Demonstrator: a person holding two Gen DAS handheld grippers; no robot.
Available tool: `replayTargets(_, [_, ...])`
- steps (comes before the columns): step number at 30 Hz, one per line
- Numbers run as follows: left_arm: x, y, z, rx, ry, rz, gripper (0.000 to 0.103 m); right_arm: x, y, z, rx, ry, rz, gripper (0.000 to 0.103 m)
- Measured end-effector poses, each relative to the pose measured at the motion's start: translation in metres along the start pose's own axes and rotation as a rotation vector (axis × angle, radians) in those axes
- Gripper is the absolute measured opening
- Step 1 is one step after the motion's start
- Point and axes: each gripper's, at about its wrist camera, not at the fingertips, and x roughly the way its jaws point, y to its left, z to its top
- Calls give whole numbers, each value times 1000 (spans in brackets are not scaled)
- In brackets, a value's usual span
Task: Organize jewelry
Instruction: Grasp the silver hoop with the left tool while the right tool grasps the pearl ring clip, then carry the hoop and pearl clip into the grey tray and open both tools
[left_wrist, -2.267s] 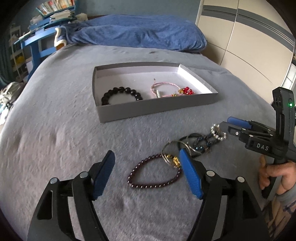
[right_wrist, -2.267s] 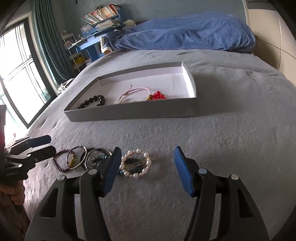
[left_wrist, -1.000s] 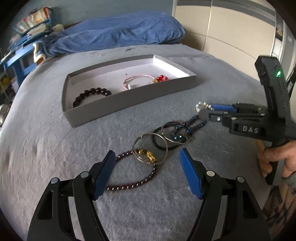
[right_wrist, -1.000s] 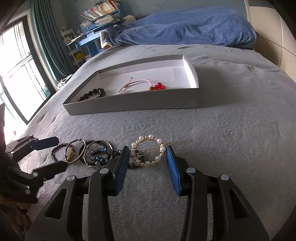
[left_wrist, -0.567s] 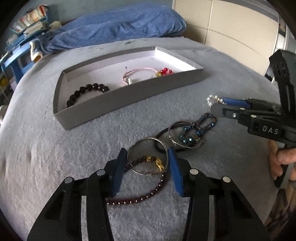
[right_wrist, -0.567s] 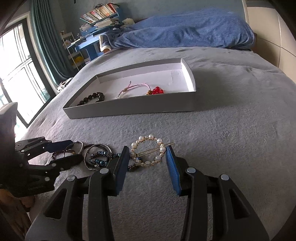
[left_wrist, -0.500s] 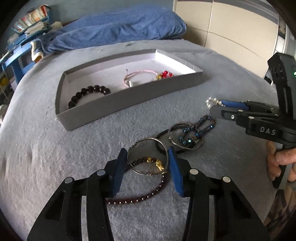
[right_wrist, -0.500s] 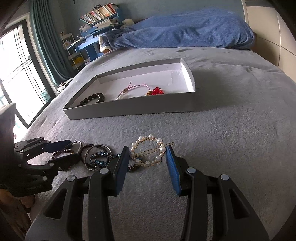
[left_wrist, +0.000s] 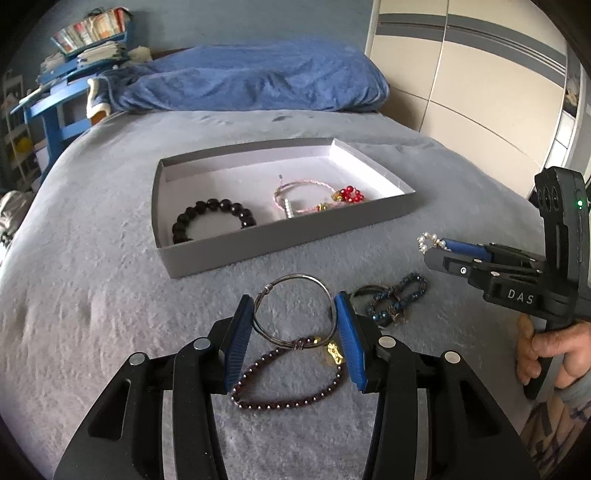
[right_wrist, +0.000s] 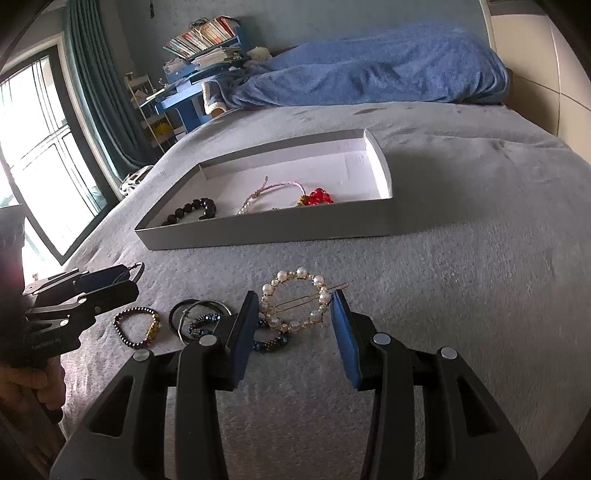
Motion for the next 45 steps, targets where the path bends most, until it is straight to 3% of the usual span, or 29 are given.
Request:
replayTargets(12, [3,5,26,23,-28,8,47,-3,10,20,-49,-33,10,41])
replayTargets(26, [35,16,54,27,-32,5,47,19,3,55,-93,-56,-6,41])
replayTargets(45, [89,63,85,-82,-2,44,47,77,-12,105,-158,-28,-28,41])
